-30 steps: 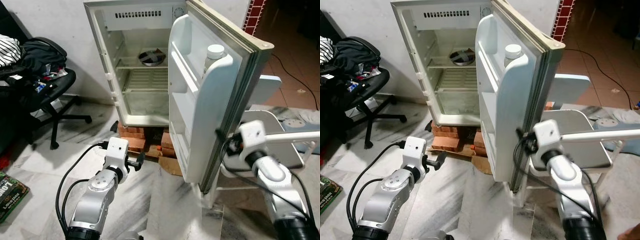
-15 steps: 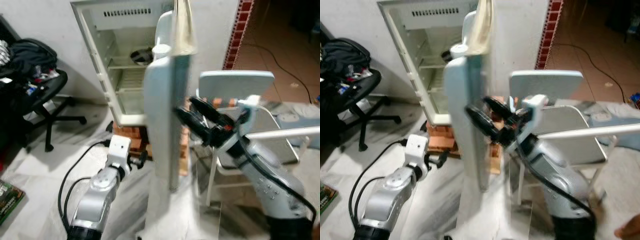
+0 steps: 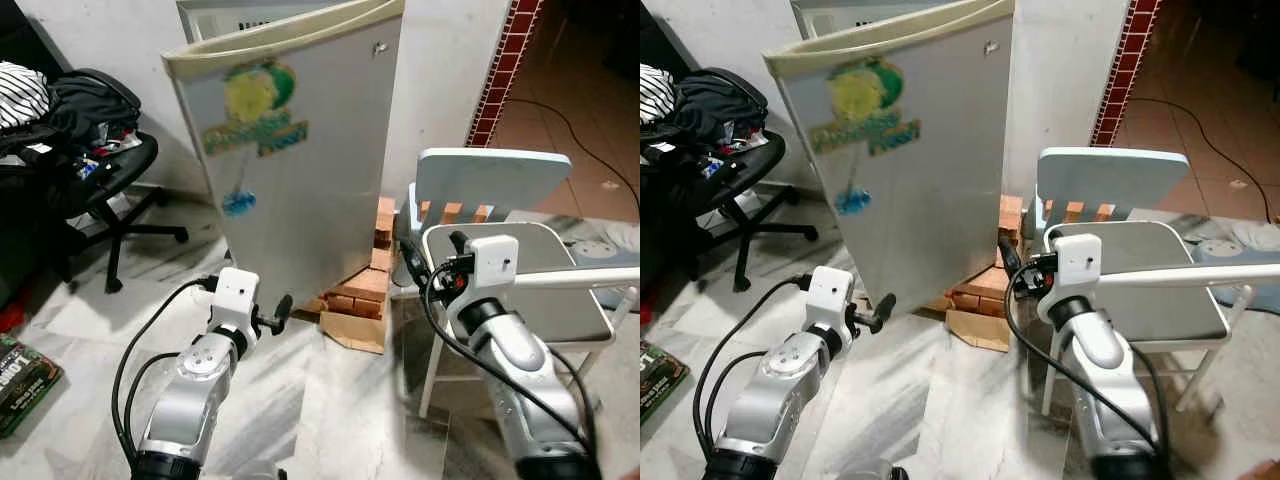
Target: Restocking fridge
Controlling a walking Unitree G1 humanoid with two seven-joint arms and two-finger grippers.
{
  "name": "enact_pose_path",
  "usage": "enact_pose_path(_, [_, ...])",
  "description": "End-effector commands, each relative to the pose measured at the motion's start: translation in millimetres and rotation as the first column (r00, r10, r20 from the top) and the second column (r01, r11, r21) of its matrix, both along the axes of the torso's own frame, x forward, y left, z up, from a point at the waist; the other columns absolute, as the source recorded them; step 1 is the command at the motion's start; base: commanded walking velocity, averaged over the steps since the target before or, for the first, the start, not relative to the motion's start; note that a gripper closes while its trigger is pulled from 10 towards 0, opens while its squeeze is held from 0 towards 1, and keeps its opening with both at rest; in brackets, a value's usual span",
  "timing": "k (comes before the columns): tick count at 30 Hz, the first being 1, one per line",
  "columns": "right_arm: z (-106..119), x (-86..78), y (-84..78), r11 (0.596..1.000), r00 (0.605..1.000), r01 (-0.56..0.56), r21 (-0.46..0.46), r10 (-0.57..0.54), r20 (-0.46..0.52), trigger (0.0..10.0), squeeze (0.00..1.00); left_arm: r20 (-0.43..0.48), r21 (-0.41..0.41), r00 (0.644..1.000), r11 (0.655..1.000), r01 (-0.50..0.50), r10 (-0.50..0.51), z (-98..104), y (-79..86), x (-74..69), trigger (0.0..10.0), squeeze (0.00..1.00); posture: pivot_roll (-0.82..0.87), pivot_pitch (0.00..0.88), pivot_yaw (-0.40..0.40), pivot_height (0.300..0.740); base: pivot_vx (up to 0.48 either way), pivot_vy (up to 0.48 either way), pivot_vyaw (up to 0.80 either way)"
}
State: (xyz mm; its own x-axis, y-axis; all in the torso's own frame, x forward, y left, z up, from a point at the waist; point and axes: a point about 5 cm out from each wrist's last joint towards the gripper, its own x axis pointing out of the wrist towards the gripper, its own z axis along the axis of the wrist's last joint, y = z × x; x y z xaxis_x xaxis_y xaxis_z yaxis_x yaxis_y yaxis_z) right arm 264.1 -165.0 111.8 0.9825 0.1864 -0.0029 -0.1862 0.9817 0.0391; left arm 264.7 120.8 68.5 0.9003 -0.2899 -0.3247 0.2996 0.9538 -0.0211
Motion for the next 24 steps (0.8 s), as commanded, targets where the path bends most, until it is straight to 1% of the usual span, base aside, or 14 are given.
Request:
enact_pose_path(1, [2.6,-1.3,4.5,1.0,0.999,0.028,-0.004,-0.028,0.032,10.0,0.0,0.059,0.013,0.998,1.0,0.003,-0.004,6.5,6.1,4.6,10.0,0.0,-0.01,0.0,0.066,0.74,0.0,0.48,0.0])
enact_pose_path(2, [1.7,-2.0,6.1,0.999,0.999,0.037,0.0,-0.037,0.03,10.0,0.0,0.077,0.016,0.997,1.0,0.009,-0.01,8.4,5.9,5.5,10.0,0.0,-0.01,0.0,0.068,0.74,0.0,0.48,0.0])
enact_pose_path(3, [2.0,-2.4,7.9,0.999,0.998,0.045,-0.006,-0.044,0.038,10.0,0.0,0.122,0.018,0.992,1.0,0.016,-0.019,13.7,4.9,7.8,10.0,0.0,-0.01,0.0,0.069,0.74,0.0,0.48,0.0])
enact_pose_path(5, [2.6,-2.2,8.3,0.998,0.997,0.058,-0.014,-0.057,0.047,10.0,0.0,0.15,0.022,0.989,1.0,0.013,-0.016,17.1,5.1,9.3,10.0,0.0,-0.01,0.0,0.069,0.74,0.0,0.48,0.0])
enact_pose_path(8, [1.1,-1.2,5.9,0.996,0.995,0.092,-0.009,-0.091,0.041,10.0,0.0,0.201,0.021,0.979,0.999,-0.035,0.031,23.2,10.0,12.5,10.0,0.0,-0.01,0.0,0.069,0.74,0.0,0.48,0.0])
enact_pose_path(15, [-2.5,-3.5,-0.8,0.989,0.989,0.145,-0.012,-0.145,0.036,10.0,0.0,0.244,0.043,0.969,0.997,-0.057,0.045,23.9,21.3,10.5,10.0,0.0,0.0,0.0,0.072,0.74,0.0,0.48,0.0])
enact_pose_path(18, [-3.8,-2.1,0.4,0.987,0.987,0.16,-0.013,-0.16,0.029,10.0,0.0,0.251,0.047,0.967,0.997,-0.06,0.046,23.6,23.4,11.1,10.0,0.0,0.0,0.0,0.075,0.74,0.0,0.48,0.0])
enact_pose_path(24, [-5.0,-2.5,2.2,0.986,0.986,0.164,-0.015,-0.164,0.026,10.0,0.0,0.268,0.036,0.962,0.998,-0.059,0.047,25.8,22.8,12.2,10.0,0.0,0.0,0.0,0.076,0.74,0.0,0.48,0.0])
